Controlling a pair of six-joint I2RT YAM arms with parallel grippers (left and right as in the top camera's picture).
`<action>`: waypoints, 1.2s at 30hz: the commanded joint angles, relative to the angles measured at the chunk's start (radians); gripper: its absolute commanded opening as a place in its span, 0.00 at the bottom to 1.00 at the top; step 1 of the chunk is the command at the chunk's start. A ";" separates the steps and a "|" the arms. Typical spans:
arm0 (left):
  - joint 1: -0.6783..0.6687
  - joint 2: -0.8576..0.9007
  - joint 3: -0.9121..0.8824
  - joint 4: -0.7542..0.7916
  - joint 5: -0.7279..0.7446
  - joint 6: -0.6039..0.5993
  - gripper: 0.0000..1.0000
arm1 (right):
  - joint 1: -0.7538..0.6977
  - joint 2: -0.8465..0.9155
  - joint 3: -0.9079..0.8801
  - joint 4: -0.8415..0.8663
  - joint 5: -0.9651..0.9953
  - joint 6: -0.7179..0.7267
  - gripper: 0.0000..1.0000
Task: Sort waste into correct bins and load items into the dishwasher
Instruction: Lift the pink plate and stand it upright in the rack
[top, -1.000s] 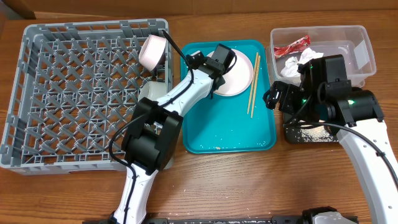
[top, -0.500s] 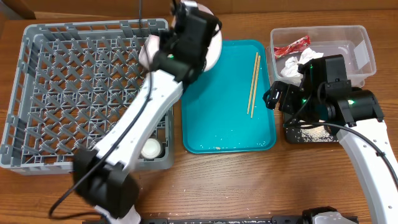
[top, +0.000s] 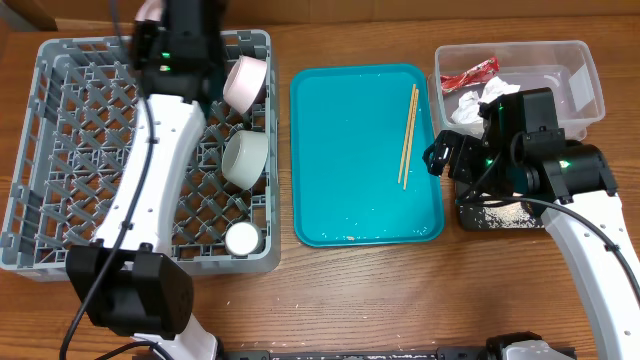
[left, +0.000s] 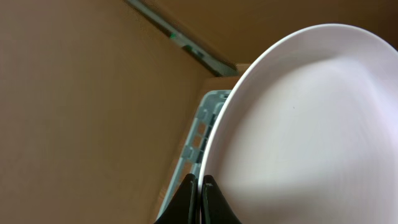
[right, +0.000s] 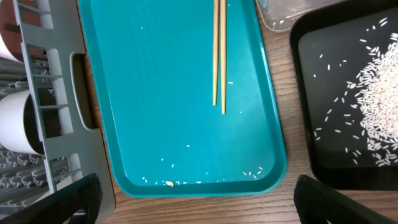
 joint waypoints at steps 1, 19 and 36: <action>0.029 0.007 0.000 0.034 0.062 0.014 0.04 | -0.006 -0.005 0.019 0.005 0.008 -0.003 1.00; 0.039 0.217 -0.006 0.167 -0.014 0.063 0.04 | -0.006 -0.005 0.019 0.005 0.007 -0.003 1.00; 0.029 0.221 0.023 0.091 0.159 -0.103 0.59 | -0.006 -0.005 0.019 0.005 0.008 -0.003 1.00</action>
